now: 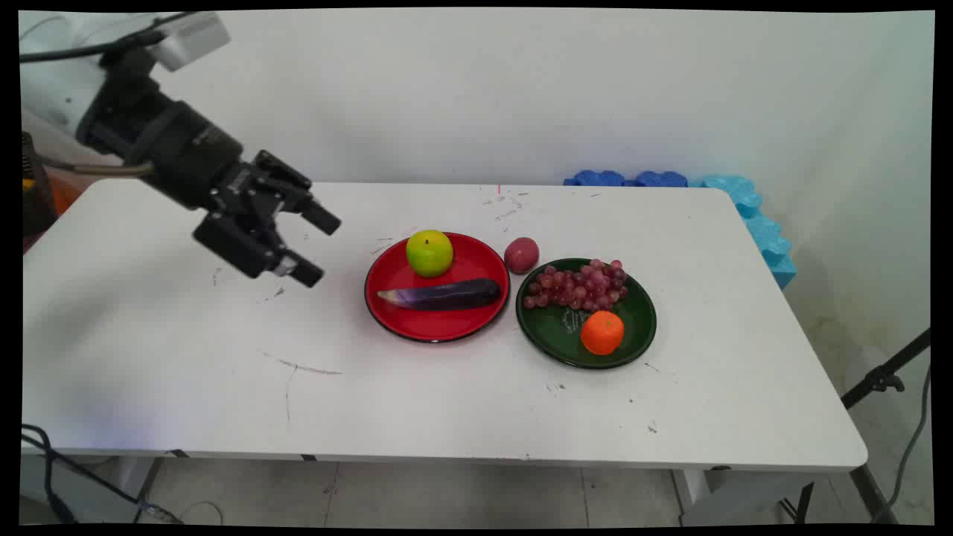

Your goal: Pick up the mandarin from the green plate

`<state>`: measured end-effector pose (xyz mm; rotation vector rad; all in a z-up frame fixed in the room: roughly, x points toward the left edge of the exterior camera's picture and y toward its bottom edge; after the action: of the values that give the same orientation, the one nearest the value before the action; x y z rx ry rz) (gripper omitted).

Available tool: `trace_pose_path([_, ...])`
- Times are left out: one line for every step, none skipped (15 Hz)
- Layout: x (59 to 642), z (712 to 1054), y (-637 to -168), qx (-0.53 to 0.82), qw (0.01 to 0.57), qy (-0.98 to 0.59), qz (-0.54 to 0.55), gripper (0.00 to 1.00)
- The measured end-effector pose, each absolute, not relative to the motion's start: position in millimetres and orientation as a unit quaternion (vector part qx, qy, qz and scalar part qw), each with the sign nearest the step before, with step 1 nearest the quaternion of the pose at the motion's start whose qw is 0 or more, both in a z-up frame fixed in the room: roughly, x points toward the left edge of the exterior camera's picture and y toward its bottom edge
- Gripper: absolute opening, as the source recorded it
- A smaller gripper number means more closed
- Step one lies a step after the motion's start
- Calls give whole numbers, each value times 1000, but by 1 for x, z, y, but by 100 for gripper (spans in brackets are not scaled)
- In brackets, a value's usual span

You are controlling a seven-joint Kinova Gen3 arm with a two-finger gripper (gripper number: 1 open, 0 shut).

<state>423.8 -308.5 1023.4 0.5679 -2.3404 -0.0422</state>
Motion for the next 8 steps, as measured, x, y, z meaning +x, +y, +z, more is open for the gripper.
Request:
trace_pose_path([414, 1027, -311, 224, 357, -907, -17, 100])
trace_pose_path([402, 1031, -316, 229, 356, -906, -15, 100])
trace_pose_path([390, 1035, -321, 234, 356, -905, -14, 100])
trace_pose_path([376, 1039, -327, 238, 356, -903, -11, 100])
trace_pose_path([360, 1043, -334, 242, 356, -902, -7, 100])
trace_pose_path([346, 1045, -341, 246, 355, -902, -2, 100])
trace_pose_path([336, 1046, -346, 248, 355, -901, 1, 100])
trace_pose_path([322, 1047, -353, 251, 353, -901, 6, 100])
